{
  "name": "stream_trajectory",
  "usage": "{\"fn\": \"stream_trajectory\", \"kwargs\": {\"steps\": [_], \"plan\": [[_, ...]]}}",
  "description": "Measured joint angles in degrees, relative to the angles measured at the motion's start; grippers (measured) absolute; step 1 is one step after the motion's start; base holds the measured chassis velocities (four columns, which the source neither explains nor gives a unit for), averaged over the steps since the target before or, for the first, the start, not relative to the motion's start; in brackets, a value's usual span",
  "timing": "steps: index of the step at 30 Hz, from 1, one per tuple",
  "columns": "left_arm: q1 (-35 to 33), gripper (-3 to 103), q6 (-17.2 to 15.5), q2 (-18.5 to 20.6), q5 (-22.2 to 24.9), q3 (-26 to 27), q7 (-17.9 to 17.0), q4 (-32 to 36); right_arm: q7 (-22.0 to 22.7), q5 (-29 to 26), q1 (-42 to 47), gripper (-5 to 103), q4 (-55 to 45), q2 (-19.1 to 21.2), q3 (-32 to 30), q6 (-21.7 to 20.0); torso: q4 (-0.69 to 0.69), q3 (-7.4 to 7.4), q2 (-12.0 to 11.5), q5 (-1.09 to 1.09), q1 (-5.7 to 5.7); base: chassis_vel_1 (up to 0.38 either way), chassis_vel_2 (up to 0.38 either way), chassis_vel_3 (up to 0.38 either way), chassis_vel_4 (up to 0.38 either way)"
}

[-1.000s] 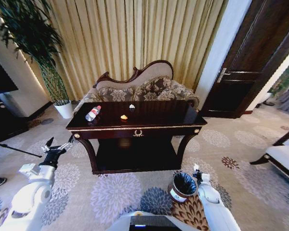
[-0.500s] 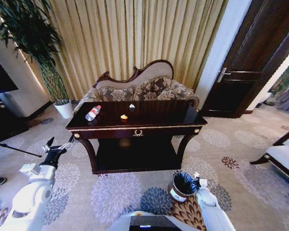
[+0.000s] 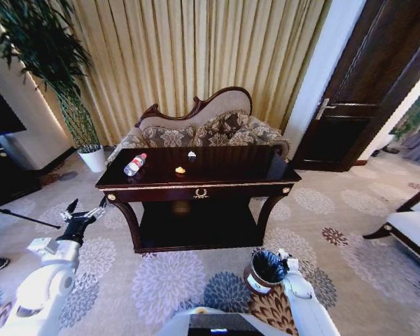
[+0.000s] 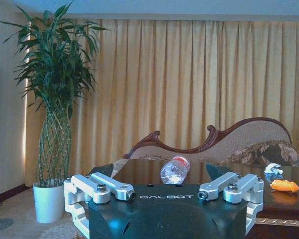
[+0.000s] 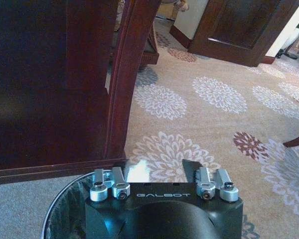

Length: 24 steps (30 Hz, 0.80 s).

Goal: Move to the front of the table and place the trash on the table into the trash bin.

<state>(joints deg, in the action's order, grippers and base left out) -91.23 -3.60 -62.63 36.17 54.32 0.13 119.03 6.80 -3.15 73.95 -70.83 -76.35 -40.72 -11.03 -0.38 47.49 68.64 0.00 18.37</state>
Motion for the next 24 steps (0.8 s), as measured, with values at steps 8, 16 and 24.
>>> {"fn": "stream_trajectory", "kwargs": {"steps": [8, 16, 24], "plan": [[0.02, 100, 0.07, 0.02, 0.04, -0.04, 0.02, 0.00, 0.00, -0.54, 0.21, 93, -1.53, -0.13, -0.02, 0.84, 0.00, 0.00, 0.00, 0.01, 0.00, 0.000, 0.000, 0.000, 0.000], [0.11, 100, 0.09, -0.31, 0.05, -0.25, -0.05, 0.06, 0.02, -11.01, 2.22, 100, -15.90, 0.50, -0.14, 3.28, 0.01, 0.00, 0.00, 0.01, 0.00, 0.000, 0.000, 0.000, 0.000], [0.52, 100, -0.03, -0.56, -0.02, -0.76, -0.14, 0.39, 0.03, -22.77, 5.87, 100, -44.49, 4.03, 0.22, -3.39, 0.00, 0.00, 0.01, 0.00, 0.00, 0.000, 0.000, 0.000, 0.000]]}}
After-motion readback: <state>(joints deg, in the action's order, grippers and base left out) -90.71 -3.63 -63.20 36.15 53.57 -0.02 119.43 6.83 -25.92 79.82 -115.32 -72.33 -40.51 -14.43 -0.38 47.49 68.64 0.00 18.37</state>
